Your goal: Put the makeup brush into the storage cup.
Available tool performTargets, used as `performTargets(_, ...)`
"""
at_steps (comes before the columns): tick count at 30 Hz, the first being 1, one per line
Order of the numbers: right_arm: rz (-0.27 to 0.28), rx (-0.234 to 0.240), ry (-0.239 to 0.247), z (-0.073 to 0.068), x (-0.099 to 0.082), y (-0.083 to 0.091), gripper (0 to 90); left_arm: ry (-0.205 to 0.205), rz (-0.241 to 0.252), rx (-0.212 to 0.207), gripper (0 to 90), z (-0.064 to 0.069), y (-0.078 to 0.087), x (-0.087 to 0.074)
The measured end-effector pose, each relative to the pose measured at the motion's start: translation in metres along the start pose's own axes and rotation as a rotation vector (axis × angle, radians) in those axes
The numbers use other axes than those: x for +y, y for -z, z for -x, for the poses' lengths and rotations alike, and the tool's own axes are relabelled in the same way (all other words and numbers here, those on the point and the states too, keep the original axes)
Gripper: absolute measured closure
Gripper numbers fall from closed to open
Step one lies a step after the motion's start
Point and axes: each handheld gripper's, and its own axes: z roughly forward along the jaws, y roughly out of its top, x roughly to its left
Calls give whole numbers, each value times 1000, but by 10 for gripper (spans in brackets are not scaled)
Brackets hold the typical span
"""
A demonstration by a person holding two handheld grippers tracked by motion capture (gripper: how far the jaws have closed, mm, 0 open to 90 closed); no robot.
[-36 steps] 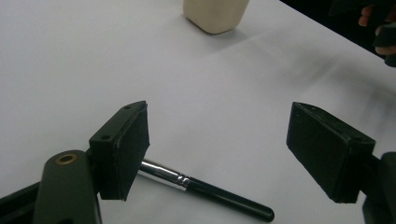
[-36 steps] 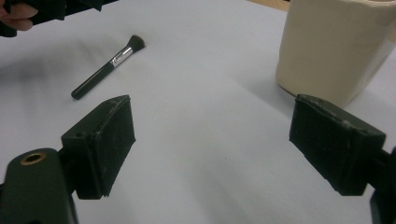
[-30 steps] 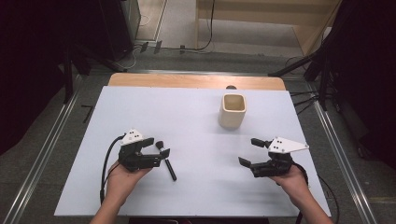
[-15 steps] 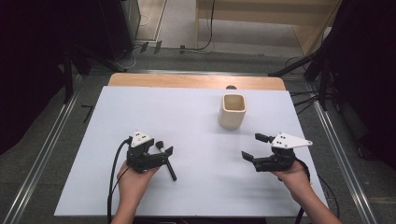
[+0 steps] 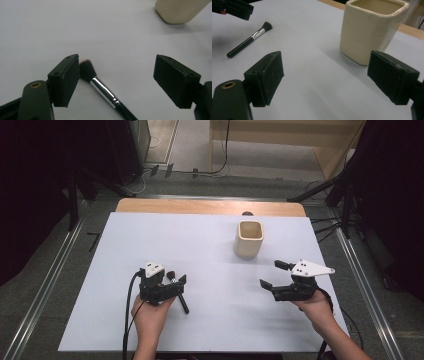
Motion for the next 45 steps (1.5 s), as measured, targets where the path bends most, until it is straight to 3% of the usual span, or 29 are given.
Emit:
performTargets(5,-13,24,3,-1,1,-4,142,49,-57,-9,220,-9,5,3)
performTargets(9,-29,30,4,-2,0,-5,142,105,-161,-23,218,-15,4,11)
performTargets(15,-35,37,14,-3,-1,-5,142,151,-283,-20,225,-15,0,22)
performTargets(17,-42,41,21,-4,-1,-6,141,183,-337,-22,229,-14,-2,26)
performTargets(19,-49,43,29,-5,-1,-7,141,189,-384,-5,231,-13,-5,31)
performTargets(22,-57,48,37,-6,-1,-8,141,240,-448,-2,255,-12,-9,37)
performTargets(27,-64,50,44,-7,-2,-9,141,258,-522,13,262,-8,-16,45)
performTargets(31,-77,47,54,-8,-2,-10,141,281,-598,66,271,-5,-22,50)
performTargets(35,-82,48,57,-9,-3,-11,141,302,-635,78,285,-2,-27,53)
performTargets(41,-85,50,68,-11,-3,-12,141,336,-648,112,301,0,-33,55)
performTargets(45,-84,50,72,-11,-3,-12,141,341,-648,157,303,1,-36,54)
